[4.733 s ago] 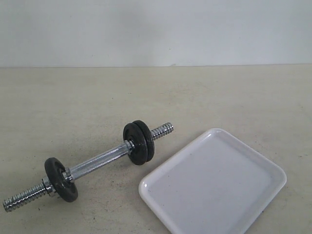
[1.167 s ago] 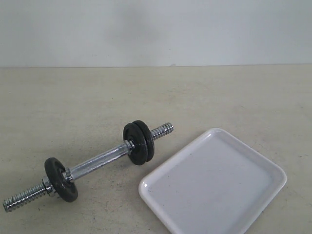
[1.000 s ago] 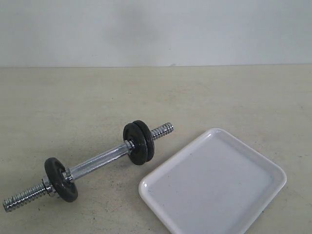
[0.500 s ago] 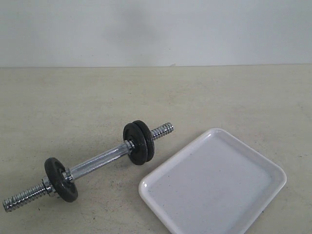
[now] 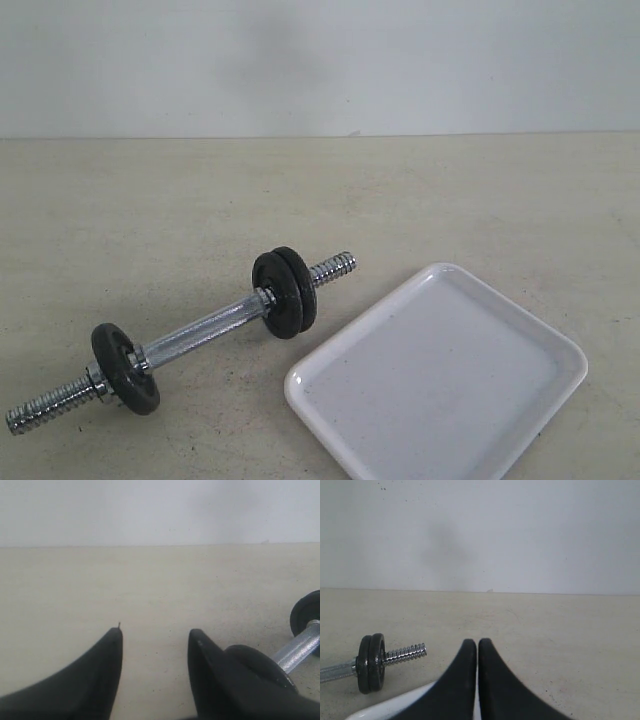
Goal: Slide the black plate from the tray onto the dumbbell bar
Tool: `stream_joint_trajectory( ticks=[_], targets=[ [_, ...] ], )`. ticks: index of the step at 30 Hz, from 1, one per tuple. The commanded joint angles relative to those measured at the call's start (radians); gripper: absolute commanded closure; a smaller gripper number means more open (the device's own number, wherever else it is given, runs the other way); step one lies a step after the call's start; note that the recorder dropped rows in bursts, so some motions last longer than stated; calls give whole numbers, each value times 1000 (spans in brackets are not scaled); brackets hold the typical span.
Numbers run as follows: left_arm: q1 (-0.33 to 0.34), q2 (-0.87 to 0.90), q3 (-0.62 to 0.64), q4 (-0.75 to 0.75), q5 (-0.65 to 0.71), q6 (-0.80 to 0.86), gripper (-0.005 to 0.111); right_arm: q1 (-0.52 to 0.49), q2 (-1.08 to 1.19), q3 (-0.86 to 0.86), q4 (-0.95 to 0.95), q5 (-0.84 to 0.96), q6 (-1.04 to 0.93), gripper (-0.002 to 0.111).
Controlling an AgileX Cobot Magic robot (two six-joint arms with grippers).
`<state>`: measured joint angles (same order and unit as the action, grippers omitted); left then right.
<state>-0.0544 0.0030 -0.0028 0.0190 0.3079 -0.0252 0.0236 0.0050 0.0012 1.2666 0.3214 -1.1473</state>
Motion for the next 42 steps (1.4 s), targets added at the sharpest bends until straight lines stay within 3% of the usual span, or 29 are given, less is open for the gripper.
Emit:
stream_joint_trajectory(
  ticks=[1, 11, 15, 42],
  targets=[
    [3, -3, 3, -10, -14, -43, 67, -4, -5, -1, -1, -3, -2, 108],
    [3, -3, 3, -12, -16, 25, 67, -4, -5, -1, -1, -3, -2, 108],
    [45, -3, 3, -31, -16, 25, 67, -4, -5, -1, -1, -3, -2, 108],
    [45, -3, 3, -30, -16, 25, 67, -4, -5, -1, -1, -25, -2, 108]
  ],
)
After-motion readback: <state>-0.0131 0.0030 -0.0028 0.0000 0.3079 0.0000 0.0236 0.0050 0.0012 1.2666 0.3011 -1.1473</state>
